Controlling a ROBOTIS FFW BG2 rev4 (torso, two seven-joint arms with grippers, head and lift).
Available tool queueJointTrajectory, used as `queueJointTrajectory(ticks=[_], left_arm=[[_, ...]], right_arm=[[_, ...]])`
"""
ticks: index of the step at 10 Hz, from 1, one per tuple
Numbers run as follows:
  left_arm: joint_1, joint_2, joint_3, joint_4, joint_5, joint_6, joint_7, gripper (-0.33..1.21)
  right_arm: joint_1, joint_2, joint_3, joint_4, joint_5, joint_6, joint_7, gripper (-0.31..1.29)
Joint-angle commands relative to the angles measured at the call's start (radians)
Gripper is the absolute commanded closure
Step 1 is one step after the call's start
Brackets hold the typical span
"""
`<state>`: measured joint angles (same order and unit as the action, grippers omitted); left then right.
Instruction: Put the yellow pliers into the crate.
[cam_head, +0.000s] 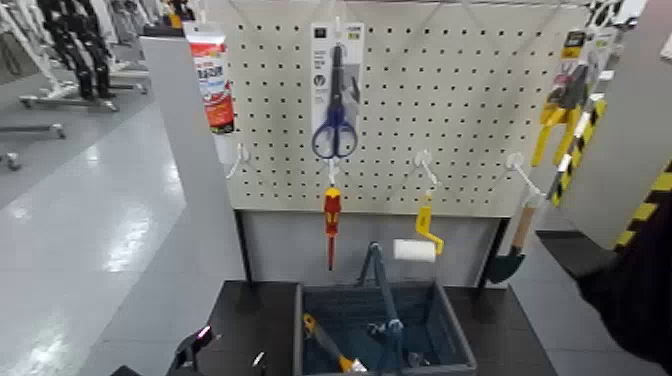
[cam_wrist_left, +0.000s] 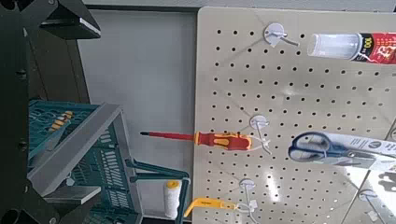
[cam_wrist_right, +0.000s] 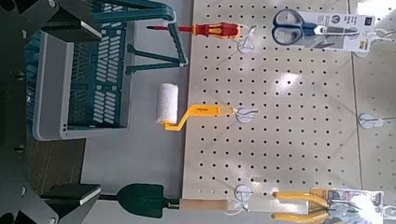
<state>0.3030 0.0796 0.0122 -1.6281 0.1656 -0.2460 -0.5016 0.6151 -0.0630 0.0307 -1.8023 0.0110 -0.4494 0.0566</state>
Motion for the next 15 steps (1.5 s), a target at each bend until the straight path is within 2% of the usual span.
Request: queueJointTrajectory(ticks=[1, 7, 8, 9, 12, 15], left_arm=[[-0.001, 0.0, -0.001, 0.001, 0.0, -0.001, -0.002, 0.13], [-0.005, 0.0, -0.003, 0.004, 0.0, 0.01, -0.002, 0.13], [-0.007, -0.003, -0.003, 0.005, -0.001, 0.01, 0.0, 0.13], [-0.008, -0.003, -0.003, 0.007, 0.0, 0.01, 0.0, 0.13], [-0.012, -0.003, -0.005, 0.011, 0.0, 0.016, 0.0, 0.13], [-0.015, -0.001, -0.006, 0.013, 0.0, 0.017, 0.0, 0.13]], right_arm=[[0.0, -0.001, -0.002, -0.002, 0.0, 0.0, 0.0, 0.16], [-0.002, 0.0, -0.008, -0.008, 0.0, 0.0, 0.023, 0.17], [-0.008, 0.005, -0.017, -0.011, -0.051, 0.017, 0.008, 0.18], [-0.018, 0.015, -0.057, -0.02, -0.054, 0.021, 0.012, 0.18], [-0.06, 0.0, -0.12, -0.069, -0.054, 0.118, 0.043, 0.18], [-0.109, 0.006, -0.221, -0.141, -0.063, 0.256, 0.129, 0.18]])
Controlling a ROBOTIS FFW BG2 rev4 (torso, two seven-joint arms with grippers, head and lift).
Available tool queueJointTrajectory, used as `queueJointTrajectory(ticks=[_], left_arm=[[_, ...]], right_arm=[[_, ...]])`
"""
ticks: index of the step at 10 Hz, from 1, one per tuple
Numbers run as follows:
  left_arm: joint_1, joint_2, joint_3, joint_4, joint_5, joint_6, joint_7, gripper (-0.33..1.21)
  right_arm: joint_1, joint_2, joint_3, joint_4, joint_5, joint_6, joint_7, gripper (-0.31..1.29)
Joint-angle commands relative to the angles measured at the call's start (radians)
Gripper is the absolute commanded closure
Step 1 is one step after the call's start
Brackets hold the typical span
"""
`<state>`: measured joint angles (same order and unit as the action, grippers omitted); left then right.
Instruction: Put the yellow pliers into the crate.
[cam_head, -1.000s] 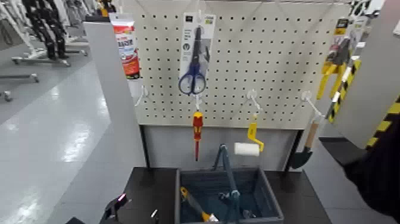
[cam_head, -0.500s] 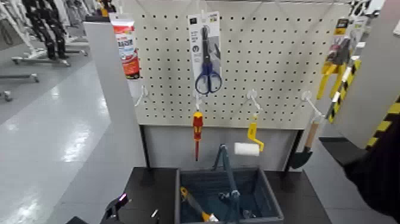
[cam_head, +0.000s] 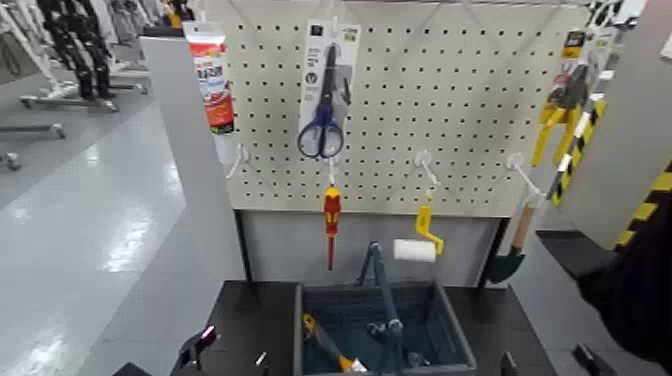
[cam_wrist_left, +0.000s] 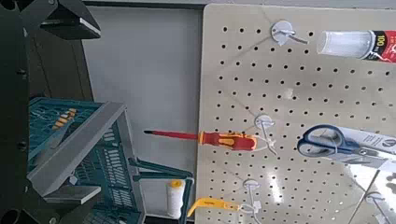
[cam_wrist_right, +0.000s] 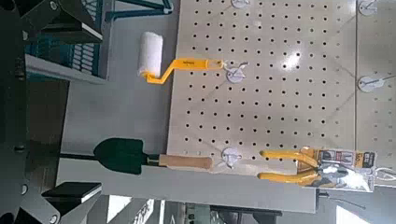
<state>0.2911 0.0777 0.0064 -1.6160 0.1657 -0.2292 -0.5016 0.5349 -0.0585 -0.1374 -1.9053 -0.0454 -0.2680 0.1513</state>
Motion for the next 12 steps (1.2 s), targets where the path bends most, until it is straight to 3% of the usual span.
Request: queueJointTrajectory(ticks=[1, 5, 7, 8, 12], left_arm=[[-0.004, 0.001, 0.0, 0.002, 0.0, 0.001, 0.0, 0.13], [-0.009, 0.002, -0.005, 0.005, 0.002, 0.004, 0.0, 0.13], [-0.012, 0.002, -0.005, 0.005, 0.002, 0.004, 0.002, 0.13], [-0.013, 0.004, -0.006, 0.005, 0.002, 0.004, 0.002, 0.13], [-0.018, 0.005, -0.008, 0.005, 0.002, 0.001, 0.002, 0.13]], right_arm=[[-0.046, -0.001, -0.082, -0.057, -0.011, 0.11, 0.057, 0.17], [-0.181, -0.009, -0.222, -0.077, -0.105, 0.276, 0.248, 0.18], [-0.251, -0.04, -0.26, -0.058, -0.14, 0.316, 0.284, 0.18], [-0.297, -0.055, -0.266, -0.029, -0.163, 0.325, 0.314, 0.18], [-0.437, -0.11, -0.277, 0.026, -0.183, 0.369, 0.369, 0.18]])
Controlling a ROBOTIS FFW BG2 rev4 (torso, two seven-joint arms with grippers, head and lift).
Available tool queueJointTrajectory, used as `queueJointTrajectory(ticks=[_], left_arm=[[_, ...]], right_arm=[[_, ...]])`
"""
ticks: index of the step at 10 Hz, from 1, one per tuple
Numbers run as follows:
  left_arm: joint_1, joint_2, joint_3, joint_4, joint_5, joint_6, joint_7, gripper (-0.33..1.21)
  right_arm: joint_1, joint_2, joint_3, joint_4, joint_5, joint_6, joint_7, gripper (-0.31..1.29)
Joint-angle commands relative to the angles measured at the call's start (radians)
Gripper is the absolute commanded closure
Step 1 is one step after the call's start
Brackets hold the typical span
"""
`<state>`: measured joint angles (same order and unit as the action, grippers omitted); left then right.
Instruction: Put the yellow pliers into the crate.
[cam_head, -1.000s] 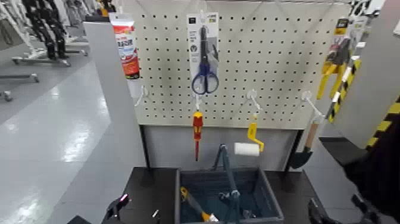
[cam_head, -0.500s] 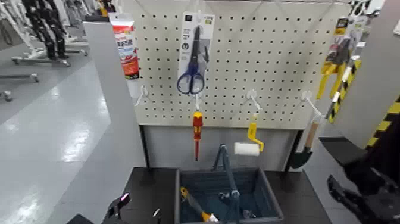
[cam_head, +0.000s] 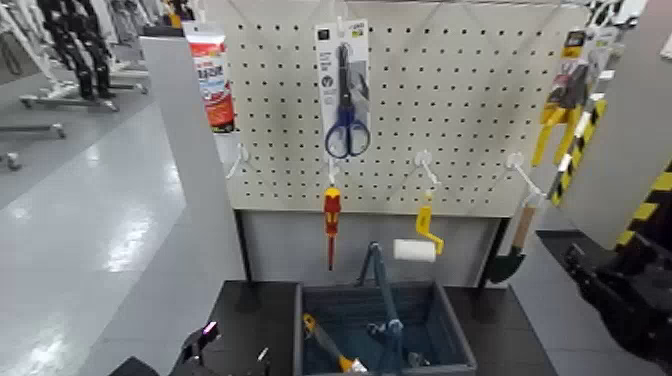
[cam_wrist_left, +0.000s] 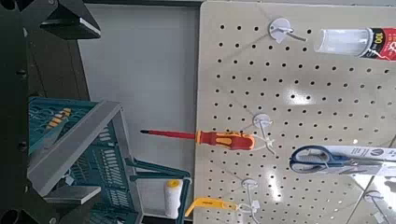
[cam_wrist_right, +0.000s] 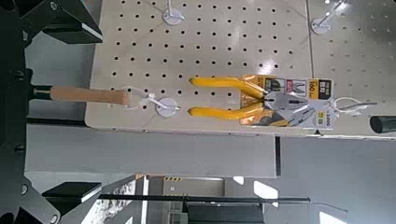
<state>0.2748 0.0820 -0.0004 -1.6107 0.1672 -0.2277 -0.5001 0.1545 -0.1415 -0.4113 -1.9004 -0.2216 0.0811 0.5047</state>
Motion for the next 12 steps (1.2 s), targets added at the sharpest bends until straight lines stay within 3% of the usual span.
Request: queueJointTrajectory(ticks=[1, 6, 8, 12], left_arm=[[-0.005, 0.001, -0.003, 0.003, 0.0, -0.001, 0.0, 0.13], [-0.016, 0.009, -0.013, 0.006, -0.002, -0.001, 0.0, 0.13], [-0.016, 0.009, -0.013, 0.006, -0.002, -0.001, 0.0, 0.13], [-0.02, 0.009, -0.016, 0.006, -0.002, -0.002, 0.0, 0.13]], right_arm=[[-0.084, -0.039, -0.003, 0.03, -0.019, 0.023, 0.02, 0.18], [-0.259, -0.127, 0.0, 0.089, -0.084, 0.112, 0.094, 0.19], [-0.325, -0.156, 0.006, 0.112, -0.085, 0.147, 0.129, 0.18], [-0.475, -0.219, 0.046, 0.276, -0.176, 0.209, 0.284, 0.18]])
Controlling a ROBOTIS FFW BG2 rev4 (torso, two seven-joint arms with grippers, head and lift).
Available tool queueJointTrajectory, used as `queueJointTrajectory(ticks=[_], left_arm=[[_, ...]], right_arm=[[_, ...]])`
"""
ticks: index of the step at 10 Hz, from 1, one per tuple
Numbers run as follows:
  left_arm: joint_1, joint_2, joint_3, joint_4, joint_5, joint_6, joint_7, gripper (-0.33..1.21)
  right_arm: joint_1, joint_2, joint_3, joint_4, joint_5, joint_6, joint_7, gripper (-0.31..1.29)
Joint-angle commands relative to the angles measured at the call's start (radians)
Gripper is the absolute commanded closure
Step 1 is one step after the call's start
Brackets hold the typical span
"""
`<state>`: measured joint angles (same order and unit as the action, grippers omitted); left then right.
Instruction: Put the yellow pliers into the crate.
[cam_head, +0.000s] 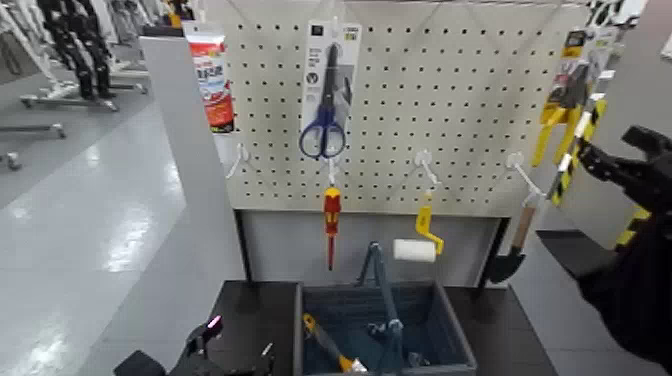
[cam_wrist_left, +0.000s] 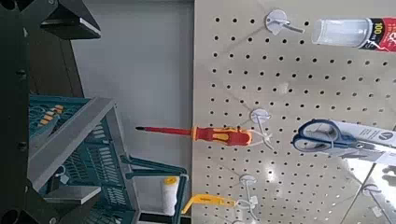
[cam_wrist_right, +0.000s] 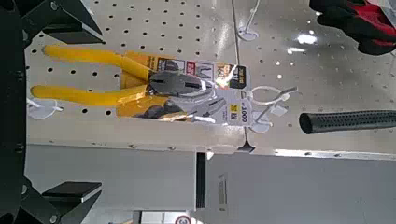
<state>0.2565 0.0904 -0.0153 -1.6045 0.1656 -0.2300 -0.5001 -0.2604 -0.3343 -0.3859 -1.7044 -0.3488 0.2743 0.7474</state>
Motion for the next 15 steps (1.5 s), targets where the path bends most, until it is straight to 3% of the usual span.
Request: queueJointTrajectory(ticks=[1, 5, 9, 11, 12, 13, 14, 15], left_arm=[[-0.003, 0.002, -0.002, 0.0, -0.002, 0.0, 0.0, 0.13], [-0.005, 0.002, -0.003, 0.002, -0.003, 0.0, 0.0, 0.13], [-0.01, 0.003, -0.006, 0.003, -0.005, -0.003, 0.0, 0.13], [-0.011, 0.002, -0.006, 0.003, -0.006, -0.003, 0.0, 0.13], [-0.011, 0.002, -0.006, 0.003, -0.006, -0.003, 0.0, 0.13], [-0.011, 0.002, -0.008, 0.003, -0.008, -0.003, 0.0, 0.13], [-0.011, 0.003, -0.006, 0.005, -0.008, -0.003, 0.0, 0.13], [-0.011, 0.003, -0.008, 0.005, -0.008, -0.005, 0.0, 0.13]], right_arm=[[-0.094, -0.037, 0.035, 0.12, -0.067, 0.013, 0.063, 0.18], [-0.241, -0.068, 0.113, 0.327, -0.137, -0.027, 0.194, 0.19], [-0.352, -0.094, 0.202, 0.494, -0.214, -0.052, 0.302, 0.19], [-0.387, -0.103, 0.245, 0.54, -0.233, -0.044, 0.34, 0.2], [-0.401, -0.106, 0.263, 0.551, -0.234, -0.041, 0.354, 0.3], [-0.41, -0.106, 0.271, 0.554, -0.234, -0.04, 0.356, 0.58], [-0.41, -0.106, 0.275, 0.549, -0.234, -0.041, 0.354, 0.96], [-0.41, -0.104, 0.275, 0.543, -0.236, -0.041, 0.351, 1.09]])
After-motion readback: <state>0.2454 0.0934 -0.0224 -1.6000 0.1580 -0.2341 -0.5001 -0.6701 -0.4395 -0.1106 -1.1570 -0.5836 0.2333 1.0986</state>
